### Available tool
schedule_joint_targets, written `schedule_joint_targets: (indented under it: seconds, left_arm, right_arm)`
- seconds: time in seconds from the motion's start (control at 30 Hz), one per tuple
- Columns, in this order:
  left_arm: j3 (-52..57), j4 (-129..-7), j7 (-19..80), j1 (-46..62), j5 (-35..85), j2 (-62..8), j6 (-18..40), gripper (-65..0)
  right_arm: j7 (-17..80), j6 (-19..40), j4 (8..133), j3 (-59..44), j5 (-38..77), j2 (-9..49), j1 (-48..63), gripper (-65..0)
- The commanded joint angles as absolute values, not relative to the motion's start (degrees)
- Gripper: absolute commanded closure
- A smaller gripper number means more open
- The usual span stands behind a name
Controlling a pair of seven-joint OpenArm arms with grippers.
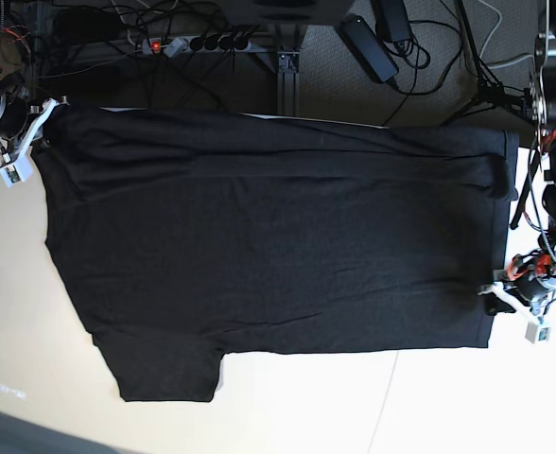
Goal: Fold the T-shirt properly
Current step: 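Release the left gripper and move it along the shirt side to the hem corner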
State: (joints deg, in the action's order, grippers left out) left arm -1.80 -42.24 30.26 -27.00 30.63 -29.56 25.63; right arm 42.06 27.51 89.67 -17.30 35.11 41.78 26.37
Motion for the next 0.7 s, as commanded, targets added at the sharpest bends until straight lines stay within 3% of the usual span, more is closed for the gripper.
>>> schedule_joint_targets:
  seconds: [0.0,0.2,0.67]
  left_arm:
    - [-1.48,-40.91,28.62,-30.22,30.85,-30.65,25.02,-27.6]
    - [-1.48,-34.54,28.4,-34.3,30.7,-30.35,24.64,-27.6]
    - [-1.5,-32.82,31.03,-34.09,27.49,-23.83,24.64,-27.4]
  right_arm:
    - [42.09,30.68,90.15,-18.04,34.94,43.0,26.39,0.0]
    - [42.02,30.68,90.15,-18.04,34.98,43.0,26.37,0.0]
    - [42.04,30.68,90.15,-18.04,35.59,43.0,26.39,0.0]
